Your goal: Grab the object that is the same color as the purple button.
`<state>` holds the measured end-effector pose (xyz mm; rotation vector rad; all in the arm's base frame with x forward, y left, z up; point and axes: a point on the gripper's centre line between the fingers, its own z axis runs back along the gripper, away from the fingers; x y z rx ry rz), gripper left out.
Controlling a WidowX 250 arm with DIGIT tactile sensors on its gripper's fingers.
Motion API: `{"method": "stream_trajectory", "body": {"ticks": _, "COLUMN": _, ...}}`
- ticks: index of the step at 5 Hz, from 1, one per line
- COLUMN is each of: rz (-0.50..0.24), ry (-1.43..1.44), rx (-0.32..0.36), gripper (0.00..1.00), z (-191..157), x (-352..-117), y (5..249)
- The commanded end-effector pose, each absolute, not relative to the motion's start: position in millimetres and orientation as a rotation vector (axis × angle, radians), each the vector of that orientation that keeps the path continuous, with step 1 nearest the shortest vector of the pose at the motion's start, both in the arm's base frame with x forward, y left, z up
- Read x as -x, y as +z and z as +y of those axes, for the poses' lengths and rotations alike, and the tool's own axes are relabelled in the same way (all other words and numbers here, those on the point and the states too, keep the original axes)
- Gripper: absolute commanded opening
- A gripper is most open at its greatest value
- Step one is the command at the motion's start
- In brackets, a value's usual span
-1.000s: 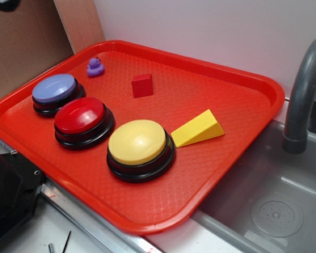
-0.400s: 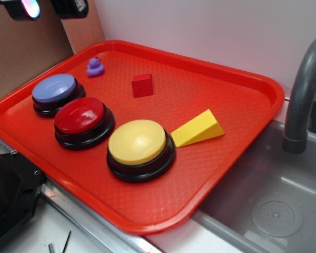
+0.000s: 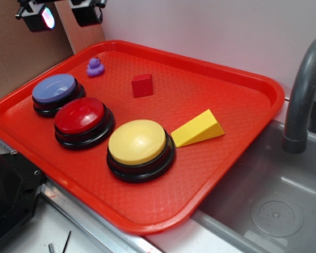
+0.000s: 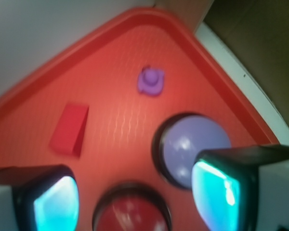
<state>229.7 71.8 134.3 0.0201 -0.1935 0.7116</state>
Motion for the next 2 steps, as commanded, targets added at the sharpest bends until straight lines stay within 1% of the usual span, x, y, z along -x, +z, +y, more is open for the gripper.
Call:
{"method": "stream_trajectory", "body": {"ticks": 1, "rz": -0.211, "ry": 0.800, "rx": -0.078, "gripper": 1.00, "z": 109.2, "x": -250.4, "y": 107.4}}
{"method": "stream_trajectory", "body": {"ticks": 2, "rz": -0.204, "ry": 0.819, "rx": -0.120, "gripper": 1.00, "z": 122.9, "x": -263.5, "y": 86.3}}
